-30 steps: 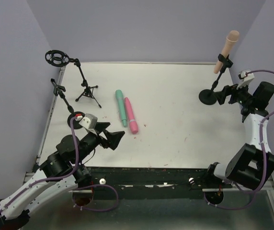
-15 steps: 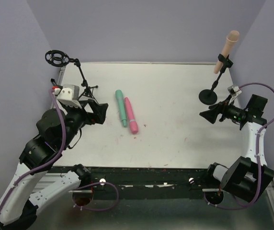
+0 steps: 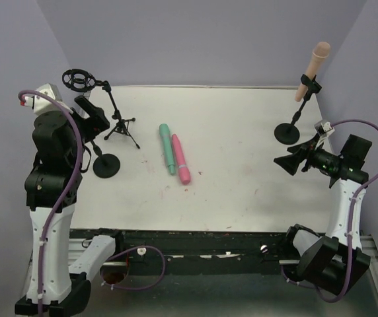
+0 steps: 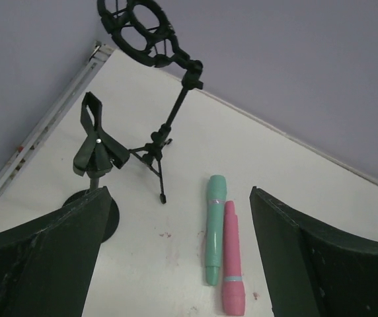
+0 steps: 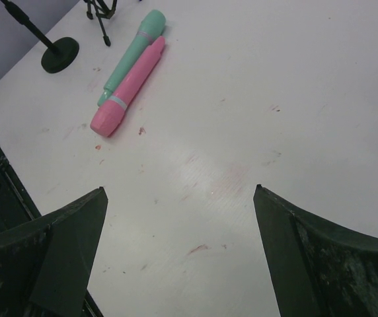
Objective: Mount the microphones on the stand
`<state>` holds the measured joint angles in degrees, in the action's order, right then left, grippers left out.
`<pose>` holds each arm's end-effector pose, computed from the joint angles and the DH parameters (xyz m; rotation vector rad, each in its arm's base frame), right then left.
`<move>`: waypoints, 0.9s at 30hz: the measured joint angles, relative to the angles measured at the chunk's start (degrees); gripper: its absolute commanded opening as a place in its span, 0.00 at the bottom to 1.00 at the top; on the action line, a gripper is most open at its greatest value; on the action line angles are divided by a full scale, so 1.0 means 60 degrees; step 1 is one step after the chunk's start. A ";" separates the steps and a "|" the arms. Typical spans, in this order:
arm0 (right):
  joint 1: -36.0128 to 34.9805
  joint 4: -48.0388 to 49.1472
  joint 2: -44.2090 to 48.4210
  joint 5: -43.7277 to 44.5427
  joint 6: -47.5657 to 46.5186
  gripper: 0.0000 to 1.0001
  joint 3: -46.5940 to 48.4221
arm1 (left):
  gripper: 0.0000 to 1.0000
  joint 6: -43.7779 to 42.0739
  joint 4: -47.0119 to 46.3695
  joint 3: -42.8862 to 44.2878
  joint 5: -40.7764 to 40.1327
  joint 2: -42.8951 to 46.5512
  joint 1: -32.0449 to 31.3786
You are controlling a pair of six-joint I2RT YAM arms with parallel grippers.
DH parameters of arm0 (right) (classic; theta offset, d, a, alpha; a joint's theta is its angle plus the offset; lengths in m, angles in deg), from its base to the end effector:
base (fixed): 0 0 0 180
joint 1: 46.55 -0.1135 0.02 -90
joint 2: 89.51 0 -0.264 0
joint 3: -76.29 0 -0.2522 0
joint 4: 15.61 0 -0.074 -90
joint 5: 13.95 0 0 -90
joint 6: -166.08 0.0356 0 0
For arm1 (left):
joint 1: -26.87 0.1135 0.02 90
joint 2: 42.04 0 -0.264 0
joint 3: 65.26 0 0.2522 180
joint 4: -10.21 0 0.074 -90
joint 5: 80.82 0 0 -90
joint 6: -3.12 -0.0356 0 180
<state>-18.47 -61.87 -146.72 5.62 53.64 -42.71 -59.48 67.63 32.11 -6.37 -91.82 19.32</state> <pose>0.1852 -0.0608 0.2941 -0.4677 1.8156 0.8064 0.1265 -0.0071 0.4828 -0.4938 1.6692 -0.2118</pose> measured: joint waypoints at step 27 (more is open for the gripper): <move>0.0000 -0.0015 0.0361 0.0004 0.0062 1.00 -0.0004 | 0.55 -0.0313 0.0259 0.1166 0.0095 -0.4299 0.2849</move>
<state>-18.47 -61.95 -144.55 5.64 54.01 -42.73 -61.36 69.18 39.11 -5.80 -117.62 36.41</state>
